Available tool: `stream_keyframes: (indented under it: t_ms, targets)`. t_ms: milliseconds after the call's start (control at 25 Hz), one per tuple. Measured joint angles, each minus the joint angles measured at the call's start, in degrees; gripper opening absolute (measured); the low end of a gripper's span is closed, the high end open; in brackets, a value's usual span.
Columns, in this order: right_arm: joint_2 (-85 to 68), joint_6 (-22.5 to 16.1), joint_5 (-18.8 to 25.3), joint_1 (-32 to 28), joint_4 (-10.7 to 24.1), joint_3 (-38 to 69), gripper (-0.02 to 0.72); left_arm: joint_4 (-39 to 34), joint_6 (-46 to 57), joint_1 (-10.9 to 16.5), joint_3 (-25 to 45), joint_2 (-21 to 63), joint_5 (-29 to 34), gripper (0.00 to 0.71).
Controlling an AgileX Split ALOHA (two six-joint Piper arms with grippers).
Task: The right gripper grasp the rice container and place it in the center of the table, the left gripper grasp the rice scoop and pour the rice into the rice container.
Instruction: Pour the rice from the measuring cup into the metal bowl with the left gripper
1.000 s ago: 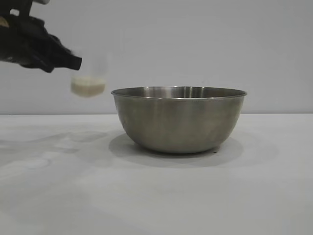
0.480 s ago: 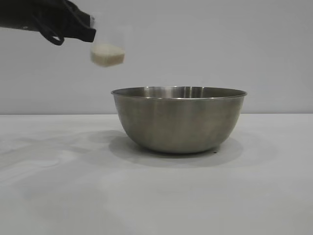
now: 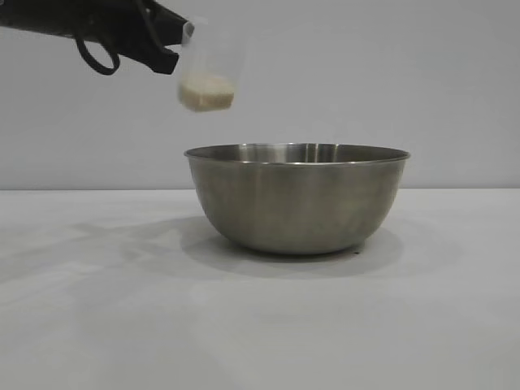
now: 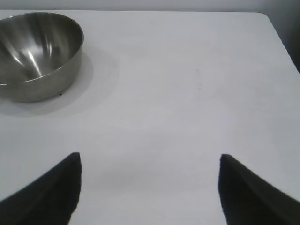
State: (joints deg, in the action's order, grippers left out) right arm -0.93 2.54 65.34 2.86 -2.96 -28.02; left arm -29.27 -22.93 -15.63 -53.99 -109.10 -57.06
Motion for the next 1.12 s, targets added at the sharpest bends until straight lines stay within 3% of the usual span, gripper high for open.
stream_keyframes:
  t_ms: [440, 760, 1120]
  targets:
    - [0.00, 0.00, 0.00, 0.00, 0.00, 0.00, 0.514, -12.02, -1.14, -0.61, -4.05, 0.00, 2.71, 0.000]
    - [0.00, 0.00, 0.00, 0.00, 0.00, 0.00, 0.514, -12.54, -14.02, -5.04, -4.63, 0.00, 5.66, 0.000]
    - [0.00, 0.00, 0.00, 0.00, 0.00, 0.00, 0.514, -12.44, -25.46, -6.17, -4.73, 0.00, 6.03, 0.000]
